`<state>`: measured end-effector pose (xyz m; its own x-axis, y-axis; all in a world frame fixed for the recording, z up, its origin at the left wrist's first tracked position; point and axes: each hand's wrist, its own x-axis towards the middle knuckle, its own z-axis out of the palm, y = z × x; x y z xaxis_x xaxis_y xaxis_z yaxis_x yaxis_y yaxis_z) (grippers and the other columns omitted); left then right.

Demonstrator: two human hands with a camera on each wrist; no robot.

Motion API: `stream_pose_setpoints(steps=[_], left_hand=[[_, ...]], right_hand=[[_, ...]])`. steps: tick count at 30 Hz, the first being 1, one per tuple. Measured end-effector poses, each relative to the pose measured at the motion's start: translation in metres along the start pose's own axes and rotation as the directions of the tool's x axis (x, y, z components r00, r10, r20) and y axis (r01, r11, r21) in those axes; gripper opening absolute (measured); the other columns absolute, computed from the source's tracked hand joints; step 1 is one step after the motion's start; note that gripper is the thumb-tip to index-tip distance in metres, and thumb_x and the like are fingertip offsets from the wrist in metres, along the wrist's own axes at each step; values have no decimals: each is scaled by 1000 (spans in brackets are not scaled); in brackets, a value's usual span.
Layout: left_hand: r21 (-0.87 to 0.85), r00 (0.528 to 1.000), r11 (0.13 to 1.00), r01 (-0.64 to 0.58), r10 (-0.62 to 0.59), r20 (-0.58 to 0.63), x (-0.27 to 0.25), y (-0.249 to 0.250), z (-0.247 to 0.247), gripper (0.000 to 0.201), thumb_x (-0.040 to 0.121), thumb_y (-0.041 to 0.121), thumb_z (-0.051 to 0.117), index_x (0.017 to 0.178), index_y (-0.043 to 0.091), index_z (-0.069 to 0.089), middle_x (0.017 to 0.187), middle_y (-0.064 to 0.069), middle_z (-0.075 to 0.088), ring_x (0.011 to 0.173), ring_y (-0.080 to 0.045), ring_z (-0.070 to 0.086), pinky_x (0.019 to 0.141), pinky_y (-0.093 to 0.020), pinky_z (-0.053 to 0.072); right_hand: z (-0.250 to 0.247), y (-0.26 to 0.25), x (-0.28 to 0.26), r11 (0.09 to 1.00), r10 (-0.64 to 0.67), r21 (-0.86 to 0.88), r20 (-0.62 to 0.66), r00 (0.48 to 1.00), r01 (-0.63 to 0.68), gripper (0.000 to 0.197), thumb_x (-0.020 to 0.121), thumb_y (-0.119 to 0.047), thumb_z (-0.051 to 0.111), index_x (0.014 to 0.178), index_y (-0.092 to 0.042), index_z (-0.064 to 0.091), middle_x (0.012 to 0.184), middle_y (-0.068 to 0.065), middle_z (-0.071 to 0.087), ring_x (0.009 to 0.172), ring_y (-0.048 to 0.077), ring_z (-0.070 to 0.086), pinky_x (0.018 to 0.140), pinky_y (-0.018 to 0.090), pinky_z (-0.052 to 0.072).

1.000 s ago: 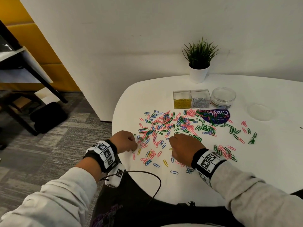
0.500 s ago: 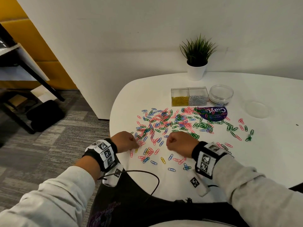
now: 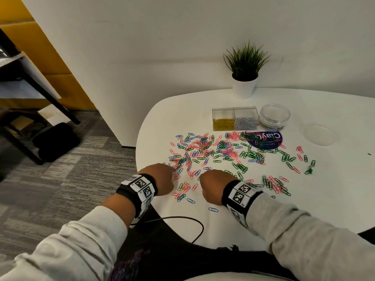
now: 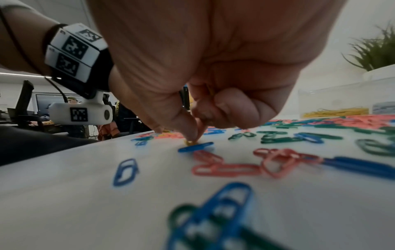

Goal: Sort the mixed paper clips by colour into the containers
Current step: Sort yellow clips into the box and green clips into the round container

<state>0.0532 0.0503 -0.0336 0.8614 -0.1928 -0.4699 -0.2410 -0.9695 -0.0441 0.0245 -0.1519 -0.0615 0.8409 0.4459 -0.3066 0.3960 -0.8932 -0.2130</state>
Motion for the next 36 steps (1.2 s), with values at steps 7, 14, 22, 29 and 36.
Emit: stream_pose_setpoints(steps=[7,14,22,29,36], left_hand=[[-486,983,864,131,-179,-53,5,-15,-4,32,104,23,37,78,11,52,81,-7,59,70,-19,55,63,-30,43],[-811,997,581,73,-12,81,0,-12,3,19,99,21,54,87,10,64,54,5,51,42,-9,43,42,-21,33],[-266,984,947,-179,171,-53,3,-6,3,15,93,33,60,94,23,72,90,15,60,84,-5,53,74,-20,38],[-193,982,969,-156,131,-135,4,-8,2,14,90,43,62,96,32,70,88,20,56,89,-6,54,76,-23,40],[-141,994,987,-73,60,-94,4,0,-8,7,85,31,64,91,31,67,100,11,63,94,-14,58,80,-28,50]], right_hand=[[-4,-3,-10,998,-53,-46,-30,998,52,9,93,-13,47,89,-13,54,81,5,52,74,26,45,62,27,36],[-29,24,-18,970,143,202,-20,989,-136,19,88,-27,53,81,-9,54,79,7,57,69,21,53,62,35,48],[-47,76,-55,14,491,1000,-5,871,-2,14,99,-6,46,86,-7,54,83,13,64,67,21,58,58,31,46],[-39,90,-70,-186,519,981,52,853,53,20,90,6,39,90,-8,53,74,9,56,61,18,53,54,30,42],[-24,94,-70,214,524,965,20,851,-154,12,90,-3,53,82,-10,58,64,7,52,63,23,45,55,32,41]])
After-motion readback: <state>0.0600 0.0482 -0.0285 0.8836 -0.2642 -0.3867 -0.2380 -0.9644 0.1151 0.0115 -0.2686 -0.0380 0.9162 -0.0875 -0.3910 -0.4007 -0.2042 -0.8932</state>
